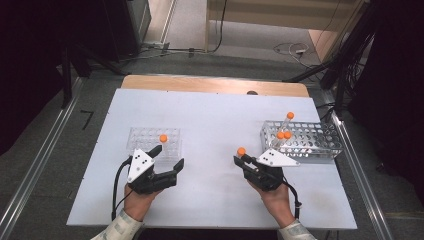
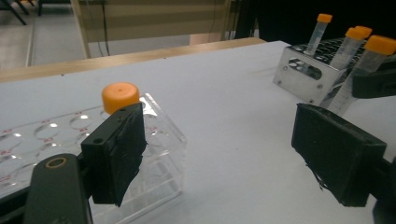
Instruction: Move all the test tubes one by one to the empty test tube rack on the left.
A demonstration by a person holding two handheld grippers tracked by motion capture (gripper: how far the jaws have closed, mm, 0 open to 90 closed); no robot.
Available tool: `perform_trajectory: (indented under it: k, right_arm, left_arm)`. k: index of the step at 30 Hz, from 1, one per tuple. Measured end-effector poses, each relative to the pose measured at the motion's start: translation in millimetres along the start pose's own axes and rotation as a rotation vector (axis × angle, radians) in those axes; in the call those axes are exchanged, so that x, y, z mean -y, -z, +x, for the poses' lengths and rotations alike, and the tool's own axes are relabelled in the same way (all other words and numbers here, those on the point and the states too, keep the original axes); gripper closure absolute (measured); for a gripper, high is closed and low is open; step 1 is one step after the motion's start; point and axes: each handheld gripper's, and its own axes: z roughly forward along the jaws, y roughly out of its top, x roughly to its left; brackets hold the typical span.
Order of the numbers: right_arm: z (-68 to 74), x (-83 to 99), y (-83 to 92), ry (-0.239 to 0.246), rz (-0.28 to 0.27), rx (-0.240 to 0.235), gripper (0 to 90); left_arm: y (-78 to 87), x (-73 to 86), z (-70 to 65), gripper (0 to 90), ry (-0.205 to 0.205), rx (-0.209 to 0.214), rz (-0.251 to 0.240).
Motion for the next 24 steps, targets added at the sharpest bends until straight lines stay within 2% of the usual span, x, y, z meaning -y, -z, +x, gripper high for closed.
perform_trajectory:
  k: [8,17,24]
  right_arm:
    - [15.4,-1.3,-12.1,0.03,0.017,-0.042,72.2]
    - [37.0,-4.0,-25.1,0.07,0.037,-0.104,72.2]
    - [47.8,-6.4,-32.3,0.086,0.047,-0.133,72.2]
  left_arm:
    - [-4.4,-1.8,-13.3,23.9,0.003,0.085,-0.007]
    - [-11.7,-7.1,-31.9,29.7,-0.021,0.167,-0.012]
    - [-15.3,-8.6,-41.3,35.8,-0.039,0.208,-0.01]
